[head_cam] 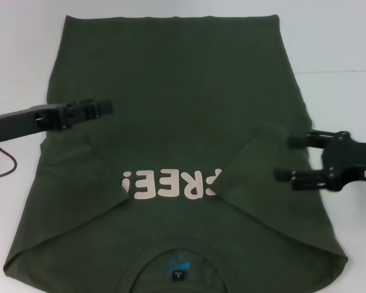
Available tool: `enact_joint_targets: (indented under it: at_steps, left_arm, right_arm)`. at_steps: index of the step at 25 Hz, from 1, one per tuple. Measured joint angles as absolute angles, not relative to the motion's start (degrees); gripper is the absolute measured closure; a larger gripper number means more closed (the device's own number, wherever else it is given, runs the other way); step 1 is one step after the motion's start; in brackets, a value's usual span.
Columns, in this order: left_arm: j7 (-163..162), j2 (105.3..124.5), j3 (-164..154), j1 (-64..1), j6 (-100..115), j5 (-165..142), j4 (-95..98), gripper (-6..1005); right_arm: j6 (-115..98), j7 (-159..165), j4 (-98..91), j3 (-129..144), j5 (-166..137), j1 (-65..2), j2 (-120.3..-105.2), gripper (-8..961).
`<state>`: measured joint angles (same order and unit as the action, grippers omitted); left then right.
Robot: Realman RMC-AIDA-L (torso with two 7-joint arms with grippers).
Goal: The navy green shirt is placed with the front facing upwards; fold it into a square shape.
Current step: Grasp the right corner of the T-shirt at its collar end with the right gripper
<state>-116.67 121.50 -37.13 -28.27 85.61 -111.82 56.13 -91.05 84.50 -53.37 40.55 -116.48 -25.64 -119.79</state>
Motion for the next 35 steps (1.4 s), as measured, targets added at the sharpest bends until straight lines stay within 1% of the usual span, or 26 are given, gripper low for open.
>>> enact_joint_targets:
  at_steps: [1,3,4,6,11,14,19,21,24,30,35]
  left_arm:
    - [-114.99,120.63,-35.76,-28.84,87.22,-110.67,53.44,683]
    - [-111.82,119.32,-33.85,-29.99,89.62,-110.30,49.39,470]
    - [-110.40,119.03,-33.51,-30.32,90.29,-110.46,48.30,435]
    - [-107.20,118.92,-33.98,-30.69,91.16,-110.61,47.02,367]
    - [-103.78,119.39,-38.07,-31.15,91.93,-110.66,46.98,179]
    - [-103.66,119.46,-39.11,-31.81,91.28,-110.72,46.53,52]
    - [-103.41,119.54,-39.22,-32.68,91.04,-110.72,45.93,48]
    - [-103.39,119.66,-39.21,-32.93,90.98,-110.74,45.89,47]
    - [-103.37,119.92,-39.20,-33.04,90.95,-110.78,45.87,47]
    - [-103.29,120.30,-39.20,-32.83,90.85,-110.82,45.76,47]
    - [-103.17,120.38,-39.20,-32.66,90.36,-111.08,44.78,48]
  right_arm:
    - [-91.18,87.64,-55.42,40.61,-116.58,-25.15,-119.79,48]
    - [-91.78,94.15,-59.91,40.62,-117.05,-24.27,-119.71,50]
    - [-92.26,97.14,-61.97,40.63,-117.61,-23.91,-119.70,52]
    - [-93.06,104.23,-67.09,40.63,-119.60,-23.22,-119.73,54]
    - [-96.02,118.36,-77.04,40.81,-126.66,-22.71,-119.94,56]
    - [-99.43,125.08,-81.01,40.57,-131.55,-23.30,-119.61,58]
    - [-109.32,131.14,-83.03,40.44,-137.35,-27.24,-118.83,60]
    - [-112.25,134.18,-83.17,41.43,-144.06,-29.96,-119.14,62]
    - [-112.36,135.31,-82.92,43.34,-148.66,-31.11,-119.50,63]
    - [-109.15,140.28,-80.17,52.93,-156.38,-31.76,-119.65,67]
    - [-107.62,142.39,-76.11,55.74,-158.14,-32.95,-119.71,70]
